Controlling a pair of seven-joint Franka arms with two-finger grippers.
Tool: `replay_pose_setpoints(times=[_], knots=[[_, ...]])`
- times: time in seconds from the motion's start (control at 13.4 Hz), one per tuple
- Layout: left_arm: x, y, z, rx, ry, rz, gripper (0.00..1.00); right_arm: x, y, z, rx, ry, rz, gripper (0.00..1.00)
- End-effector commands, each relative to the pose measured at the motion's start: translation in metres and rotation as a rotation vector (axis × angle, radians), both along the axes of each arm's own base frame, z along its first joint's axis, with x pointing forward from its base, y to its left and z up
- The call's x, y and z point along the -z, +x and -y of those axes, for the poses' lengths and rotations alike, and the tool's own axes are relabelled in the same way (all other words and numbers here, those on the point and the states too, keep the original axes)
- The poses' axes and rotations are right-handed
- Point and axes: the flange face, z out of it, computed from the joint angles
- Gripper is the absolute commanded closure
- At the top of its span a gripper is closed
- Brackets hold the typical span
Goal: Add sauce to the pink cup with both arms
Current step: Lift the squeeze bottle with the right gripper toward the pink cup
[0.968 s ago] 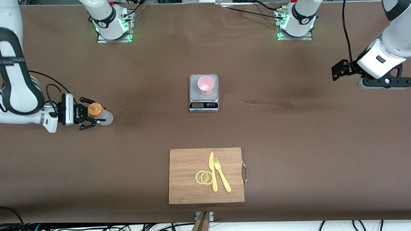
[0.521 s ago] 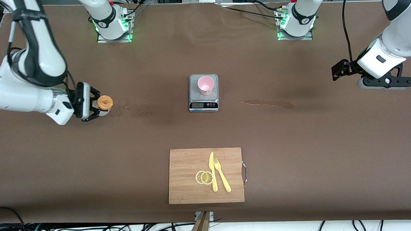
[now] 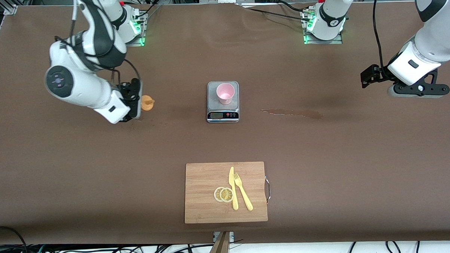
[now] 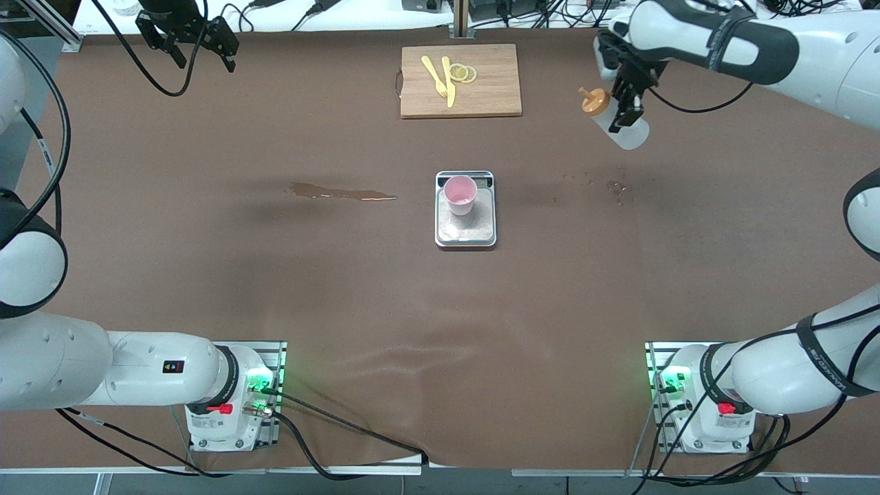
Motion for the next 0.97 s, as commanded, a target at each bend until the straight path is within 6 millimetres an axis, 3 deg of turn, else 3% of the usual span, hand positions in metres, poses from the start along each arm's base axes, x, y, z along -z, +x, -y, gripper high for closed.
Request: replay_pose_setpoints(times=[0.0,0.22,0.52,0.89], knots=[[-0.006,0.000,-0.002,0.009,0.010,-0.003,0.00,-0.004,-0.012,-0.032,-0.001,-0.068,0.019,1.00],[-0.010,0.000,-0.005,-0.001,0.007,0.005,0.00,0.011,-0.030,-0.069,-0.021,-0.146,0.009,1.00],[-0.013,-0.002,-0.005,-0.001,0.007,0.011,0.00,0.024,-0.037,-0.117,-0.086,-0.307,0.005,1.00],[-0.019,-0.004,-0.009,-0.010,0.004,0.025,0.00,0.040,-0.056,-0.163,-0.081,-0.415,-0.025,1.00]])
